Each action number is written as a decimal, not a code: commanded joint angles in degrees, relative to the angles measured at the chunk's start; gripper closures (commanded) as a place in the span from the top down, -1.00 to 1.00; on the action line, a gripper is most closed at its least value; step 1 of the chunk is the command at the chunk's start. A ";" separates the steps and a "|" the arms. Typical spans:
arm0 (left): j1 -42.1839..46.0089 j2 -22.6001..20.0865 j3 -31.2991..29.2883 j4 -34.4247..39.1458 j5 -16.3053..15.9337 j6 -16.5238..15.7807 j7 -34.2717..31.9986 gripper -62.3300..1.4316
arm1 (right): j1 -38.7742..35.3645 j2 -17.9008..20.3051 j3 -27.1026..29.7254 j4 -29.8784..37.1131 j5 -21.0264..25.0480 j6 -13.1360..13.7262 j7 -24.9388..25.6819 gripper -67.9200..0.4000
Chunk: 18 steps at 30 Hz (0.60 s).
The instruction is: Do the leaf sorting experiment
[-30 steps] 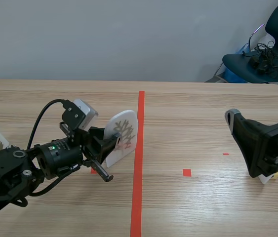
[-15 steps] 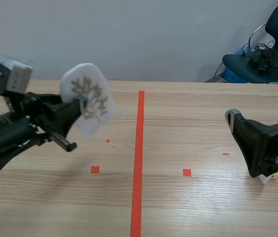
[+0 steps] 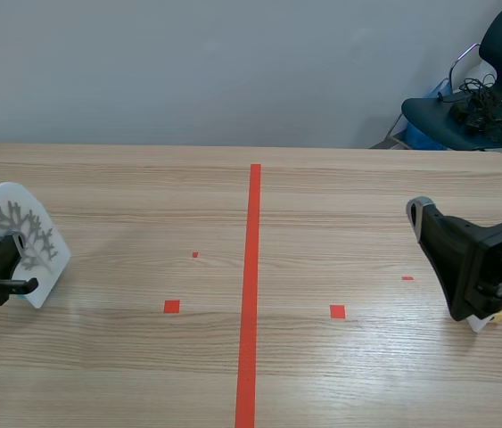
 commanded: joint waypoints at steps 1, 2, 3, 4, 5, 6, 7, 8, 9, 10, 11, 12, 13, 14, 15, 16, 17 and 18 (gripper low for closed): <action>-2.08 -0.55 0.04 -0.63 -0.42 1.14 -1.49 -0.83 | 0.81 0.28 0.02 0.11 0.24 -0.28 0.66 1.00; -2.51 -0.52 0.00 -1.73 -0.42 2.19 -1.92 -0.83 | 0.81 0.28 0.02 0.11 0.24 -0.28 0.66 1.00; -2.78 -0.52 0.00 -2.71 -0.42 3.17 -2.64 -0.83 | 0.81 0.28 0.02 0.11 0.24 -0.28 0.66 1.00; -2.84 -0.52 0.00 -3.52 -0.42 3.85 -3.41 -0.83 | 0.81 0.28 0.02 0.11 0.24 -0.28 0.66 1.00; -2.95 -0.55 0.00 -4.13 -0.42 4.31 -4.22 -0.83 | 0.81 0.28 0.02 0.11 0.24 -0.28 0.66 1.00; -2.97 -0.55 0.00 -4.70 -0.39 4.74 -4.46 -0.83 | 0.81 0.28 0.02 0.11 0.24 -0.28 0.66 1.00; -3.02 -0.55 0.00 -5.20 -0.39 4.94 -4.55 -0.83 | 0.81 0.28 0.02 0.11 0.24 -0.28 0.68 1.00; -3.15 -0.55 0.00 -5.62 -0.39 4.94 -4.61 -0.82 | 0.81 0.28 0.02 0.11 0.24 -0.28 0.68 1.00; -3.19 -0.55 0.00 -6.03 -0.37 4.92 -4.61 -0.82 | 0.81 0.28 0.02 0.11 0.24 -0.28 0.68 1.00; -3.32 -0.55 0.00 -6.27 -0.37 4.94 -4.61 -0.81 | 0.81 0.28 0.02 0.11 0.24 -0.28 0.68 1.00; -3.32 -0.55 0.00 -6.38 -0.37 4.90 -4.66 -0.74 | 0.81 0.28 0.02 0.11 0.24 -0.28 0.66 1.00; -3.32 -0.57 0.00 -6.38 -0.35 4.90 -4.68 -0.66 | 0.81 0.28 0.02 0.11 0.24 -0.28 0.66 1.00; -3.30 -0.68 0.00 -6.38 -0.35 4.90 -4.66 -0.57 | 0.81 0.28 0.02 0.11 0.24 -0.28 0.66 1.00; -3.30 -0.74 0.00 -6.38 -0.35 4.90 -4.63 -0.45 | 0.81 0.28 0.02 0.11 0.24 -0.28 0.66 1.00; -3.30 -0.87 0.00 -6.38 -0.35 4.90 -4.63 -0.32 | 0.81 0.28 0.02 0.11 0.24 -0.28 0.66 1.00; -3.30 -1.05 0.00 -6.36 -0.35 4.90 -4.72 -0.18 | 0.81 0.28 0.02 0.11 0.24 -0.28 0.66 1.00; -3.28 -1.33 0.00 -6.36 -0.35 4.90 -4.87 -0.05 | 0.81 0.28 0.02 0.11 0.24 -0.26 0.66 1.00; -3.26 -1.68 -0.02 -6.25 -0.35 4.83 -4.87 0.06 | 0.81 0.28 0.02 0.11 0.24 -0.26 0.66 1.00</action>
